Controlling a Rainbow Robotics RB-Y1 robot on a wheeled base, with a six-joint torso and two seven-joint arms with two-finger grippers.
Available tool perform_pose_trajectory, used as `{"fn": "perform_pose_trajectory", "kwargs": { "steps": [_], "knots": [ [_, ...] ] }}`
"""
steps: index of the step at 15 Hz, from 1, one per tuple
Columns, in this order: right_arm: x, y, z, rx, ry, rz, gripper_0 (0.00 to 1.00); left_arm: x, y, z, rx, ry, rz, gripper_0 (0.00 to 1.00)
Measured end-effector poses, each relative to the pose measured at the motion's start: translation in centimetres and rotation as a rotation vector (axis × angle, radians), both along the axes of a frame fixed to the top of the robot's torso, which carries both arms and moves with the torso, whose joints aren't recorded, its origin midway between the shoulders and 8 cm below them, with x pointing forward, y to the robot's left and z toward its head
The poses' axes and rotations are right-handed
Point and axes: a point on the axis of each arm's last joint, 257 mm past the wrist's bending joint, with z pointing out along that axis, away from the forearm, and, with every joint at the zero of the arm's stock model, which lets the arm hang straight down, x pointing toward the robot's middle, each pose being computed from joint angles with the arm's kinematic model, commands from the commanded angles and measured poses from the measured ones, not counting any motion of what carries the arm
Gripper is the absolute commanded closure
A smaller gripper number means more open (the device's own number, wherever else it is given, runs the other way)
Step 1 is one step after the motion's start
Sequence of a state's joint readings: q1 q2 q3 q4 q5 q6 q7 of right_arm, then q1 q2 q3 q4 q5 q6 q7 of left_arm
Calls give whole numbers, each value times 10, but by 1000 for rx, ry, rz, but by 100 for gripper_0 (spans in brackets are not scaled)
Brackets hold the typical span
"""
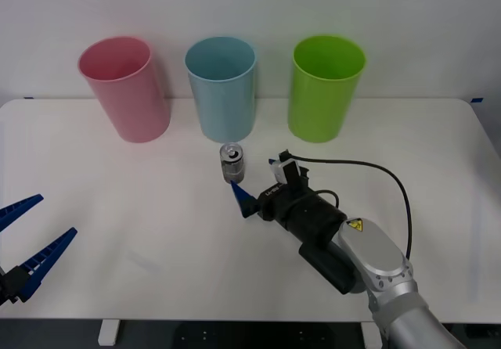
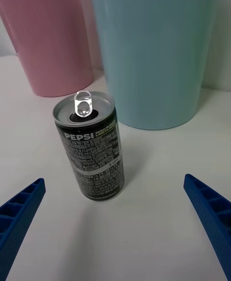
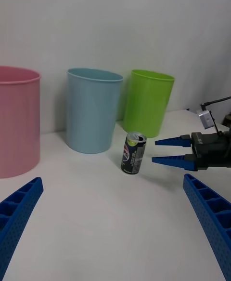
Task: Grasp the object on the table and drop it into the matching bin: aluminum can to the light blue bin, PET bottle to the pink bin.
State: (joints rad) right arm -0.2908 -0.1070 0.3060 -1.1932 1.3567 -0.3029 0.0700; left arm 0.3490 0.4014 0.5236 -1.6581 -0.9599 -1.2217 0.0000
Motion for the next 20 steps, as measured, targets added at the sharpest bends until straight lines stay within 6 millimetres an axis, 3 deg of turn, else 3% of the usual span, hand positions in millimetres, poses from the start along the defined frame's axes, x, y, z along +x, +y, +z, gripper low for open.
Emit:
{"fn": "perform_pose_trajectory", "kwargs": {
  "steps": [4, 9, 20],
  "knots": [
    [2, 16, 2, -2, 6, 38, 0, 0, 0, 0, 0, 0, 0, 0],
    [20, 28, 3, -10, 27, 53, 0, 0, 0, 0, 0, 0, 0, 0],
    [41, 41, 0, -3, 77, 50, 0, 0, 0, 0, 0, 0, 0, 0]
  ]
}}
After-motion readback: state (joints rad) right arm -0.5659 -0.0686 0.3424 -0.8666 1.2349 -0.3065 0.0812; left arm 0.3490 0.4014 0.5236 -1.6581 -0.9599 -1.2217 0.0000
